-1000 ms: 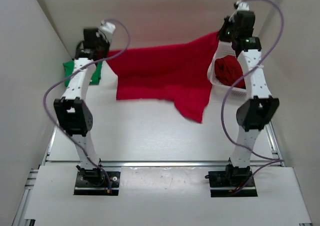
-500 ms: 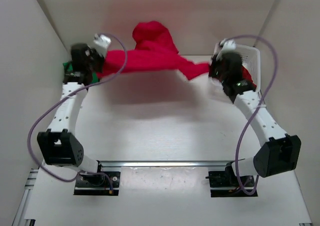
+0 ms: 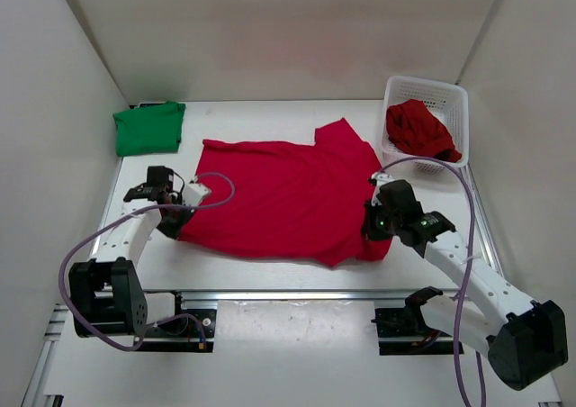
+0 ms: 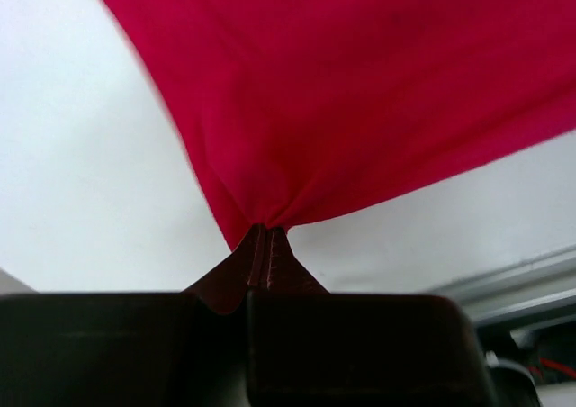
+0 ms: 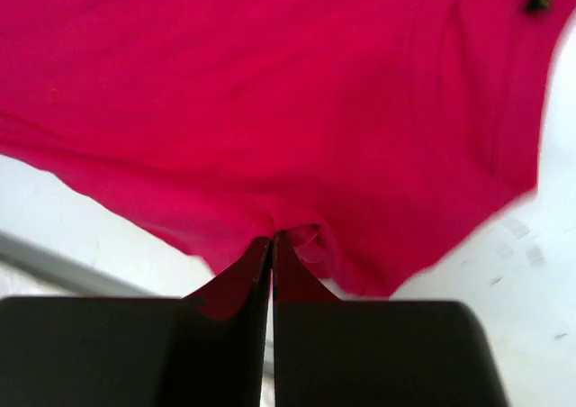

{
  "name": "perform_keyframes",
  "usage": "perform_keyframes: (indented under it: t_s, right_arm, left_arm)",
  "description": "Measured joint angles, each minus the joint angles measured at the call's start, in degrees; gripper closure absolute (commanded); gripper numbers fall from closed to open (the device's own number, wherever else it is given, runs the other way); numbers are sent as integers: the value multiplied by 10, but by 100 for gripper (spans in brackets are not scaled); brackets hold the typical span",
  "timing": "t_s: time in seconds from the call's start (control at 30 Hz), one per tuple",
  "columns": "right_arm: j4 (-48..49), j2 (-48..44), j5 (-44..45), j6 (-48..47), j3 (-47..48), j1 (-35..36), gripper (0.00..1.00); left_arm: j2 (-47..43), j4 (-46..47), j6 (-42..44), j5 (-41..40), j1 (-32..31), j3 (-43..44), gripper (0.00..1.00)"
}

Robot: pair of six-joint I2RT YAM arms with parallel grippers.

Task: Fold and stack the t-shirts
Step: Flatten out the tshirt, then grap the side of the flattened tshirt closest away from the robot with both arms, then fold the flattened tshirt in 1/3 of the way

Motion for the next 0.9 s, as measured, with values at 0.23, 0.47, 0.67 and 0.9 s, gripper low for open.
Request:
perform_keyframes:
  t_s: [0.23,0.47,0.67,0.9]
  right_arm:
    - [-33,-2,-47,20,-52,-15,100]
    - [-26,54,-56,-4,-12,-47,100]
    - [7,134,-60,-44,50,-90,100]
    - [33,213,-65,-86,84,-129,100]
  left_arm:
    - [-1,-52,12,-30,3,-44,100]
    - [26,-48,-16,-32,1,15,100]
    - [150,-18,-70,-23,-1,132,100]
    - [249,-13,-123,-18,-8,205,100]
